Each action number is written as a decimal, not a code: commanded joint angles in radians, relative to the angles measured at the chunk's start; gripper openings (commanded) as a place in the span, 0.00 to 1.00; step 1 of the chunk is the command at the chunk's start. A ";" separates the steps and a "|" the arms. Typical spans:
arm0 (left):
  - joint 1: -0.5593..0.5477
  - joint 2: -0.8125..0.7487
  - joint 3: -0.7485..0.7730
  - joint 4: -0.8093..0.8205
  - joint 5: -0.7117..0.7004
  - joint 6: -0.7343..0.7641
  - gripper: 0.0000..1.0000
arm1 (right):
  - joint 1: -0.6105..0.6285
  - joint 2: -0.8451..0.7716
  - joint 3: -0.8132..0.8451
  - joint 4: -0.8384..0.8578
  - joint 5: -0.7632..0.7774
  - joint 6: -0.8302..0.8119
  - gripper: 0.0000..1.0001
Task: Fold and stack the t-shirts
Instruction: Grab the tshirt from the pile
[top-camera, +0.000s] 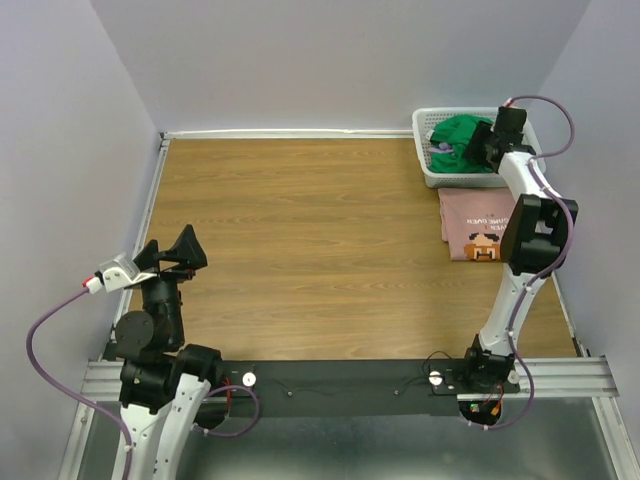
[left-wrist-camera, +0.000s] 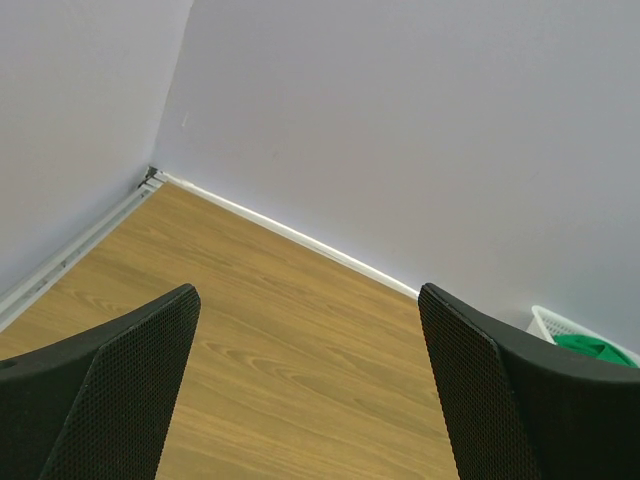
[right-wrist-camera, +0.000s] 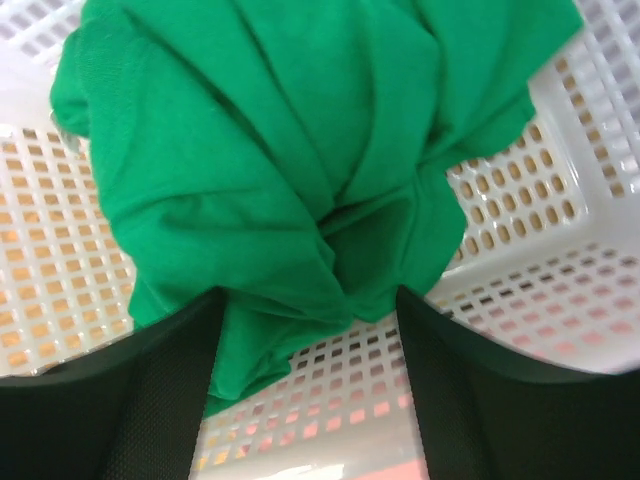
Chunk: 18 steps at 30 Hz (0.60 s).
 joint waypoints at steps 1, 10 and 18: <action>0.007 0.024 -0.010 0.022 0.024 0.017 0.98 | -0.001 0.033 0.049 0.049 -0.057 -0.076 0.66; 0.009 0.047 -0.008 0.028 0.041 0.022 0.98 | -0.001 -0.059 0.038 0.070 -0.103 -0.133 0.01; 0.009 0.024 -0.013 0.031 0.049 0.021 0.98 | 0.066 -0.306 0.110 0.067 -0.134 -0.167 0.01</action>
